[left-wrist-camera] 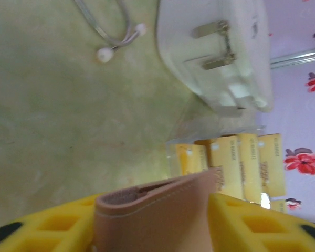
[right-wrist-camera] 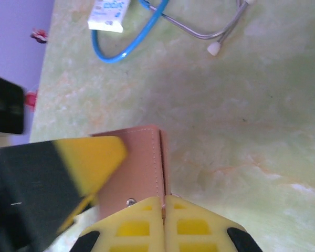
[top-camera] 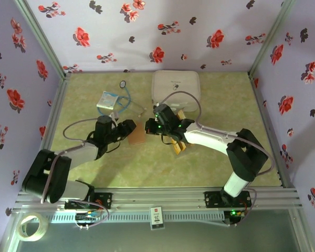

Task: Put the credit cards into the card holder
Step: Open the card holder at the center of the table.

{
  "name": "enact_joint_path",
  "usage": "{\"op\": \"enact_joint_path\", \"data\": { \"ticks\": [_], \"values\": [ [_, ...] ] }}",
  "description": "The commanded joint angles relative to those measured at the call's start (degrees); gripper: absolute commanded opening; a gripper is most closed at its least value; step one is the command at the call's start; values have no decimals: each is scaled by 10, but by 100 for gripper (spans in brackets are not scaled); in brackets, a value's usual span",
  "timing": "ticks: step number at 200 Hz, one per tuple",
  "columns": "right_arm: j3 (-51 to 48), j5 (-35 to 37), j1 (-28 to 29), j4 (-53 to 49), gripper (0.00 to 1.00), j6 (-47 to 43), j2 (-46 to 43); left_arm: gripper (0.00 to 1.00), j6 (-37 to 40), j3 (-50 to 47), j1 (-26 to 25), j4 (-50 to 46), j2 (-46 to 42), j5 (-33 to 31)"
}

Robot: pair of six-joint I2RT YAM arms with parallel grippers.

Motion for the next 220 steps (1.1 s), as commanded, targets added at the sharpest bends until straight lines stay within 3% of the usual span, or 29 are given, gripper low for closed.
{"op": "enact_joint_path", "data": {
  "ticks": [1,73,129,171,220],
  "values": [
    [-9,-28,0,25,0,17,-33,56,12,-15,5,43,34,5],
    [-28,-71,22,111,0,65,18,62,-31,-43,6,196,146,34],
    [-46,-96,20,160,0,70,32,64,-36,-89,16,223,125,23],
    [-52,-118,16,183,0,69,32,66,2,-89,18,101,21,-7],
    [-70,-144,1,208,0,58,25,70,107,-30,18,-188,-102,-76]
  ]
}}
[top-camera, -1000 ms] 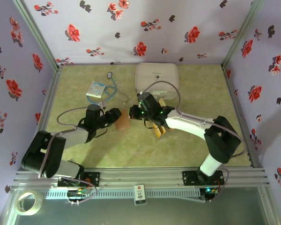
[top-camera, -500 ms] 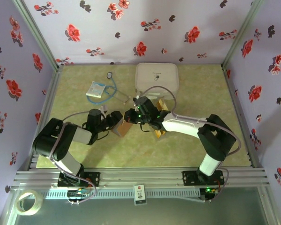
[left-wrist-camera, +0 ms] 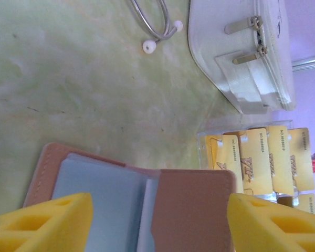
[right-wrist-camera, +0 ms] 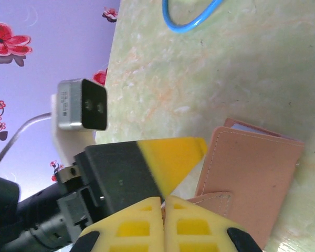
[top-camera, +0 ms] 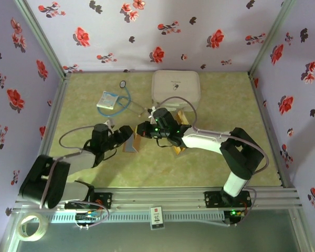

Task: Put the credit cards into the card holder
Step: Open the card holder at the center of the table.

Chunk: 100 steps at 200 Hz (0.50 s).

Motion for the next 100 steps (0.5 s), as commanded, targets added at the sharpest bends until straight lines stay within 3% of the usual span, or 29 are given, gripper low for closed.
{"op": "enact_joint_path", "data": {
  "ticks": [1,30,100],
  "values": [
    [-16,-25,-10,29,0,-6,-5,70,79,39,4,-182,-35,-49],
    [-41,-30,-24,38,0,-9,-9,70,111,63,3,-266,-44,-78],
    [-95,-25,-48,53,0,-11,-7,70,170,106,-25,-337,18,-133]
  ]
}}
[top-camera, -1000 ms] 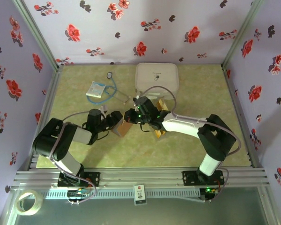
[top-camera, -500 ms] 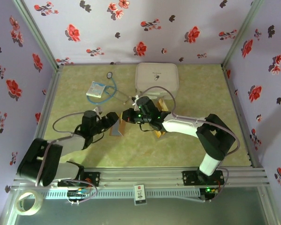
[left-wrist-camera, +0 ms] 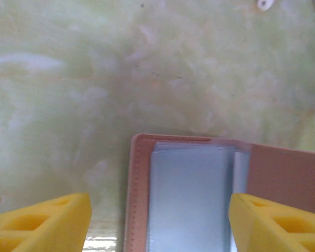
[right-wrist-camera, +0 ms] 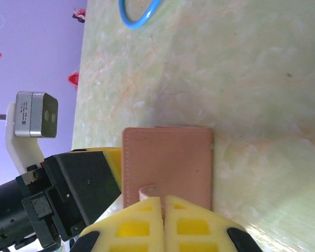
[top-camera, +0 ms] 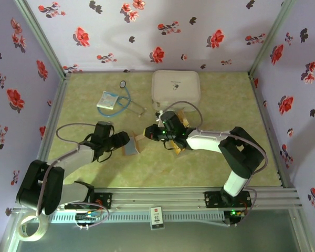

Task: Put the credit cards into the card holder
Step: Open the card holder at the center of the table.

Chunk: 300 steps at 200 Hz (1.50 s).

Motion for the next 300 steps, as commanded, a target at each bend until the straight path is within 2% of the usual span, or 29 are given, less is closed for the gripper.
{"op": "enact_joint_path", "data": {
  "ticks": [1,30,61,105,149,157,186,207,227,249,265,300],
  "values": [
    [-22,-4,-9,14,0,-9,-6,70,44,28,-15,-47,24,-37],
    [-40,11,-17,2,0,-15,-8,70,56,50,-34,-66,55,-59],
    [-46,45,-18,-52,0,-29,-14,70,63,65,-50,-83,71,-87],
    [-49,83,-18,-110,0,-41,-14,71,67,74,-57,-90,70,-90],
    [-52,88,-16,-117,0,-50,-11,71,70,79,-61,-92,58,-89],
    [-51,87,-16,-117,2,-51,-11,69,71,78,-62,-89,55,-86],
    [-41,83,-16,-123,24,-57,-19,55,64,66,-63,-69,34,-73],
    [-32,80,-16,-135,31,-64,-33,39,59,58,-63,-57,13,-66],
    [-20,83,-16,-159,35,-76,-56,28,57,56,-64,-56,-4,-63],
    [-13,96,-16,-185,39,-87,-92,22,56,56,-64,-59,-13,-62],
    [-2,99,-16,-204,41,-96,-112,22,55,58,-66,-60,-12,-60],
    [33,88,-2,-222,37,-111,-103,23,54,61,-68,-59,-3,-61]
  ]
}}
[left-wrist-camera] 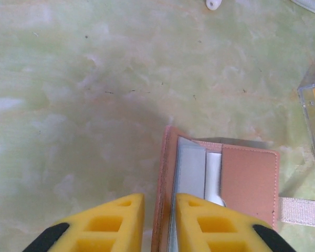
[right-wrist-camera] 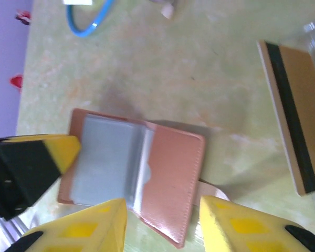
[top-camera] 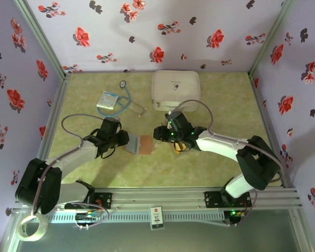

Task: Put the credit cards into the card holder
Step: Open the card holder at the center of the table.

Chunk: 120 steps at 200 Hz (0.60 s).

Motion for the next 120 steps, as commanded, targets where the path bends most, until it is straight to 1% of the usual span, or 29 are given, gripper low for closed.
{"op": "enact_joint_path", "data": {
  "ticks": [1,16,42,75,120],
  "values": [
    [29,3,12,-30,37,-23,6,23,-4,-3,-6,2,2,3],
    [48,-3,24,-27,33,-26,31,23,-4,-3,-6,3,3,3],
    [67,-9,44,-6,24,-24,87,24,-3,-6,-6,0,2,-5],
    [60,-18,50,35,13,-14,148,25,0,-14,-6,-2,-1,-12],
    [20,-18,50,84,9,5,191,30,0,-31,-4,7,-5,-27]
  ]
}}
